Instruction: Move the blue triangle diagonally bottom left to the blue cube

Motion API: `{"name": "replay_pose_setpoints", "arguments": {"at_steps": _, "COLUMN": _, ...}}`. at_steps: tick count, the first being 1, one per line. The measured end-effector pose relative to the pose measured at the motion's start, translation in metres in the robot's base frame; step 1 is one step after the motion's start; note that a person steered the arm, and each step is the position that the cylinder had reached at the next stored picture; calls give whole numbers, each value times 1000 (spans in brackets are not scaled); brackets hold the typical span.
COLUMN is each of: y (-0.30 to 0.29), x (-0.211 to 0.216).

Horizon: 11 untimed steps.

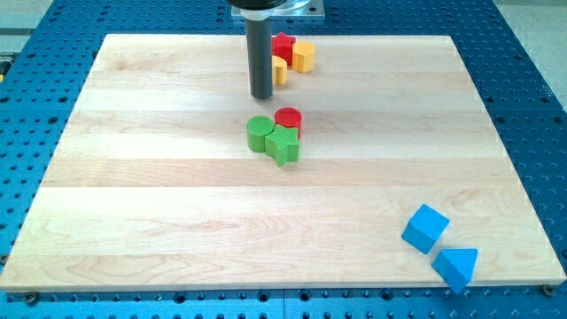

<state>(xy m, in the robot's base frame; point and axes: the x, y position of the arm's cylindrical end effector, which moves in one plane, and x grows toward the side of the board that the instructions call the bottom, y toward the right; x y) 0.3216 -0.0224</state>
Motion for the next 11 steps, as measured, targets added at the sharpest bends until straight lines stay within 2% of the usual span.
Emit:
{"name": "replay_pose_setpoints", "arguments": {"at_steps": 2, "y": 42, "x": -24}}
{"name": "replay_pose_setpoints", "arguments": {"at_steps": 3, "y": 83, "x": -7}}
{"name": "replay_pose_setpoints", "arguments": {"at_steps": 4, "y": 204, "x": 2}}
{"name": "replay_pose_setpoints", "arguments": {"at_steps": 5, "y": 310, "x": 63}}
{"name": "replay_pose_setpoints", "arguments": {"at_steps": 6, "y": 345, "x": 125}}
{"name": "replay_pose_setpoints", "arguments": {"at_steps": 7, "y": 313, "x": 247}}
{"name": "replay_pose_setpoints", "arguments": {"at_steps": 8, "y": 274, "x": 296}}
{"name": "replay_pose_setpoints", "arguments": {"at_steps": 9, "y": 270, "x": 297}}
{"name": "replay_pose_setpoints", "arguments": {"at_steps": 11, "y": 221, "x": 297}}
